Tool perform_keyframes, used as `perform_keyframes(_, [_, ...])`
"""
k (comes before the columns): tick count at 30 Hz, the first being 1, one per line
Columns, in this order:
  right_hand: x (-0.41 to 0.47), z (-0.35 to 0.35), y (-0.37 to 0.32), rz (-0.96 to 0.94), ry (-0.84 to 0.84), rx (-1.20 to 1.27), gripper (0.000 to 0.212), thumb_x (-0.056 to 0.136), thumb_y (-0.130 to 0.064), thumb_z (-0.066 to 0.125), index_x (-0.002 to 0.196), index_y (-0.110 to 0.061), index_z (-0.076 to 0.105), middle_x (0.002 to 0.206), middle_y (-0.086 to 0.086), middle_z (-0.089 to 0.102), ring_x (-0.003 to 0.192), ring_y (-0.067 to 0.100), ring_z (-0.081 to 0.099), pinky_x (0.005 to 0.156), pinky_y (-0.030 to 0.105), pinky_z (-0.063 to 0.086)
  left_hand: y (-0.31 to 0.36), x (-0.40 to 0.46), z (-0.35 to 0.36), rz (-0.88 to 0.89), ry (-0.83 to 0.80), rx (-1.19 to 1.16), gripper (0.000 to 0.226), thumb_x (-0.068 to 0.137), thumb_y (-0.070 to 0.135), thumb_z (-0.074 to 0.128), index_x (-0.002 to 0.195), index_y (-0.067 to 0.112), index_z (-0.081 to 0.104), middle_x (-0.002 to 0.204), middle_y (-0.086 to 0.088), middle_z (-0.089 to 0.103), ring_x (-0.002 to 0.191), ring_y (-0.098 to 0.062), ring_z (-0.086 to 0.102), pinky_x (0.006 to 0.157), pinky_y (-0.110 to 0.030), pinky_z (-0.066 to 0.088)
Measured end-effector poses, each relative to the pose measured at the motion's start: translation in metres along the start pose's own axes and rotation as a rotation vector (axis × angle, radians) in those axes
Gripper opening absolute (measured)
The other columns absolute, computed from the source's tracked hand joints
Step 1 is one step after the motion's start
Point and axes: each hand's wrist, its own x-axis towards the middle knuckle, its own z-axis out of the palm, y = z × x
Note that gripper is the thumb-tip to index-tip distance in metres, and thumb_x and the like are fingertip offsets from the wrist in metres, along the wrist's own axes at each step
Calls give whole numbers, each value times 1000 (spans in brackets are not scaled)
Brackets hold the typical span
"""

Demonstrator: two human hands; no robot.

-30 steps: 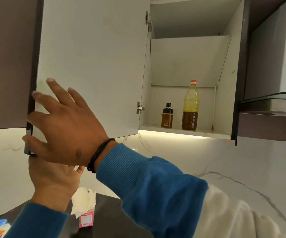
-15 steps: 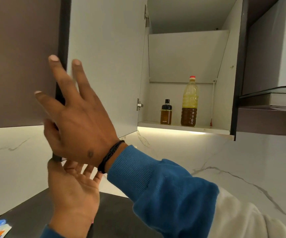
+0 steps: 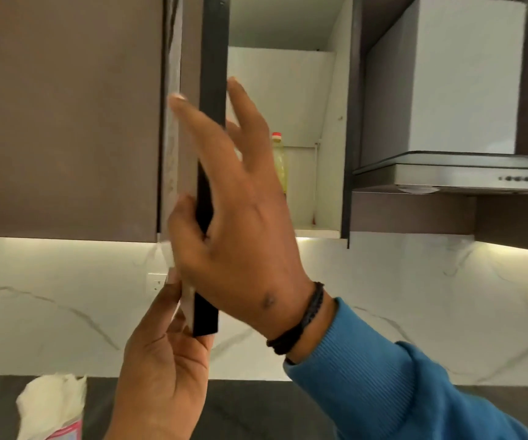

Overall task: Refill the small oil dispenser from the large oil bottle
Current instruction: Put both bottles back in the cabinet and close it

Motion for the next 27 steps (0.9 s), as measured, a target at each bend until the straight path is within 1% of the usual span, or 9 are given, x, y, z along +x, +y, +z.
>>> perform_keyframes(3, [-5, -26, 36, 61, 43, -13, 68, 85, -7, 68, 148, -14, 42, 153, 14, 31, 117, 15, 53, 81, 24, 60, -27, 14, 20, -146, 6, -77, 52, 73, 29, 73, 122, 16, 65, 97, -7, 80, 83, -19, 79, 73, -36, 63])
perform_keyframes(5, [-8, -41, 60, 83, 86, -67, 64, 87, -8, 69, 146, -13, 45, 144, 14, 42, 108, 10, 52, 89, 14, 53, -48, 26, 29, -231, -9, -66, 50, 77, 31, 75, 124, 15, 64, 105, -8, 79, 89, -21, 78, 78, -38, 63])
perform_keyframes(7, [-10, -55, 85, 110, 118, -65, 59, 88, -7, 68, 143, -10, 48, 135, 13, 49, 110, 12, 54, 95, 9, 44, -66, 39, 35, -309, -13, -59, 40, 81, 33, 76, 115, 15, 65, 101, -7, 78, 91, -21, 76, 78, -32, 63])
perform_keyframes(10, [-13, -75, 128, 156, 149, -62, 59, 89, -7, 67, 144, -9, 47, 128, 7, 54, 107, 5, 52, 93, 9, 48, -94, 58, 45, -355, 15, -9, 27, 86, 34, 75, 105, 18, 66, 84, -6, 76, 89, -21, 67, 63, -24, 61])
perform_keyframes(15, [-21, -94, 194, 310, 165, -29, 81, 88, -11, 70, 155, -17, 26, 139, 2, 54, 121, 18, 57, 98, 39, 55, -129, 85, 56, -374, 5, -21, 28, 91, 31, 71, 115, 16, 69, 111, -10, 75, 105, -24, 71, 75, -31, 63])
perform_keyframes(17, [-28, -98, 216, 380, 169, -52, 79, 89, -15, 71, 155, -17, 27, 140, 3, 56, 124, 21, 58, 102, 43, 53, -138, 94, 59, -391, 11, -26, 34, 91, 30, 72, 120, 13, 68, 119, -12, 74, 108, -26, 71, 80, -33, 63])
perform_keyframes(20, [-36, -101, 239, 443, 157, -25, 64, 92, -19, 69, 149, -18, 40, 134, 0, 61, 117, 15, 62, 98, 38, 55, -148, 106, 66, -409, 33, -31, 40, 90, 30, 72, 123, 8, 65, 129, -16, 68, 112, -30, 70, 93, -37, 59])
perform_keyframes(24, [-40, -103, 261, 470, 143, -34, 58, 94, -24, 68, 146, -20, 43, 121, -10, 63, 103, 6, 63, 91, 25, 57, -157, 121, 71, -436, 58, -48, 46, 90, 29, 72, 127, 4, 62, 136, -17, 63, 115, -32, 69, 83, -38, 63])
perform_keyframes(27, [-40, -105, 278, 507, 129, -34, 58, 92, -29, 70, 144, -23, 45, 102, -15, 61, 86, -1, 61, 72, 6, 52, -161, 131, 72, -449, 52, -47, 42, 91, 28, 71, 123, 2, 63, 133, -18, 65, 113, -34, 69, 78, -46, 63])
